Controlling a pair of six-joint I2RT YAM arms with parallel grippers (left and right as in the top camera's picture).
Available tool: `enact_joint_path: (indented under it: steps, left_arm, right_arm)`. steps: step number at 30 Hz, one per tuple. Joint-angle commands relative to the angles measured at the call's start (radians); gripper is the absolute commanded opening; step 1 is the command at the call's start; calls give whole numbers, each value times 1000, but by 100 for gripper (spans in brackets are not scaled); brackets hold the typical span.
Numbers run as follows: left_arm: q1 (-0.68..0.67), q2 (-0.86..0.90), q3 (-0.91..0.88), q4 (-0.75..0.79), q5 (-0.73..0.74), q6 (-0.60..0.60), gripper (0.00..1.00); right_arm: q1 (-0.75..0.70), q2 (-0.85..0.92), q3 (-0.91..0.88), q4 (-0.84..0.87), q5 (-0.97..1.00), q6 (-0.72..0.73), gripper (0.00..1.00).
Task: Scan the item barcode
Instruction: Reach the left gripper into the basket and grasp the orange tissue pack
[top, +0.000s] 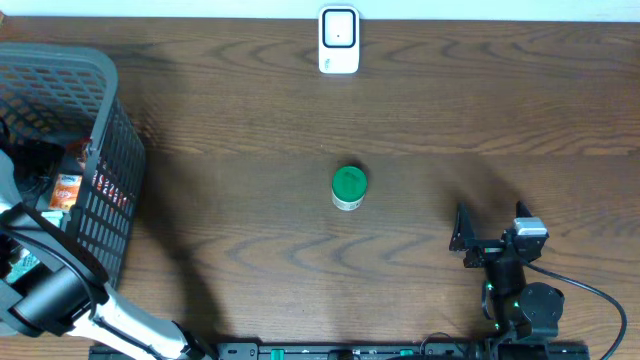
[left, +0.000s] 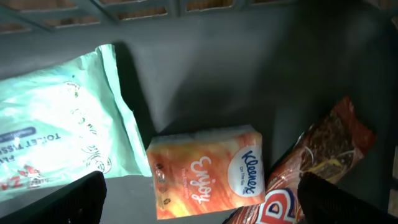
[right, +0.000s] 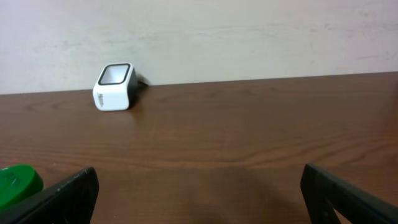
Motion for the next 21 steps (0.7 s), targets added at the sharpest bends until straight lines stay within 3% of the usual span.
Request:
enact_joint_path:
  steps: [1,5,21]
  left_arm:
    - [2,13,0,0,-17,-103,99]
    - [2,14,-10,1,-17,-157,99]
    - [2,30,-12,22,-32,-152,99]
  right_arm:
    - [4,-4,-1,-3,1,13,99]
    - [4,-4,-1,-3,1,13,99]
    - [4,-4,-1,-3,1,13,99]
